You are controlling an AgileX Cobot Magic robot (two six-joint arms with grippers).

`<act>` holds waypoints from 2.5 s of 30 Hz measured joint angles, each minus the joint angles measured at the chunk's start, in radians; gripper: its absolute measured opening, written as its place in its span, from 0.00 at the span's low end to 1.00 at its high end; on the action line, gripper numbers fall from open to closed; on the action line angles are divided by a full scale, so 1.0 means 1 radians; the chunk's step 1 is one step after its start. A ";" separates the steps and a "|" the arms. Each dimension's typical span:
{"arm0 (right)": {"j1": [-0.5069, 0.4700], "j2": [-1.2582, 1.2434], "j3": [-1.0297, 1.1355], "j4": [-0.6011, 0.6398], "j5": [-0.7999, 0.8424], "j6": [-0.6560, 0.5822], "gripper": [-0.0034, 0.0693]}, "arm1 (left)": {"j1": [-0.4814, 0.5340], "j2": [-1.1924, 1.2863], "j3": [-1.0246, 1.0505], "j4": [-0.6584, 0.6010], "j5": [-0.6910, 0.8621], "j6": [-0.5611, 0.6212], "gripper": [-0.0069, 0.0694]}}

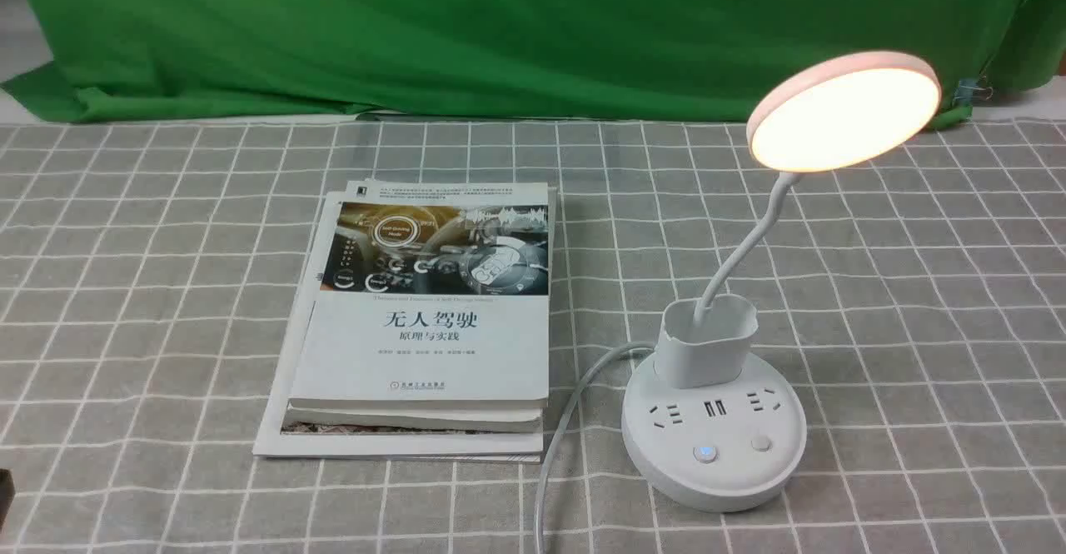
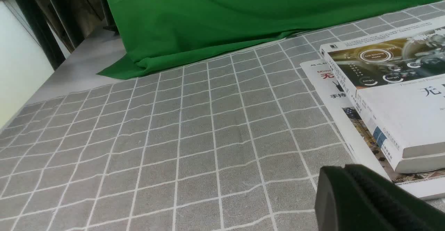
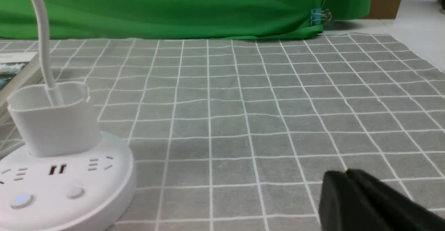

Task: Turn off the desk lamp on the grey coffee tablecloth by hand.
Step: 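Press the power button on the lamp base to turn the lamp off with the right gripper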

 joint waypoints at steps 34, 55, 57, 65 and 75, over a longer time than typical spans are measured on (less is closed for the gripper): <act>0.000 0.000 0.000 -0.004 -0.526 0.255 0.10 | 0.000 0.000 0.000 0.000 0.000 -0.001 0.09; 0.000 0.654 -0.383 -0.004 -0.009 0.214 0.10 | 0.000 0.000 0.000 0.000 0.000 0.000 0.09; 0.000 0.727 -0.383 -0.001 -0.011 0.204 0.10 | 0.000 0.000 0.000 0.000 0.000 0.000 0.09; 0.136 0.937 -0.392 0.258 0.029 0.062 0.10 | 0.000 0.000 0.000 0.000 0.000 0.000 0.09; 0.421 1.277 -0.572 0.306 0.260 -0.185 0.11 | 0.000 0.000 0.000 0.000 0.000 0.000 0.09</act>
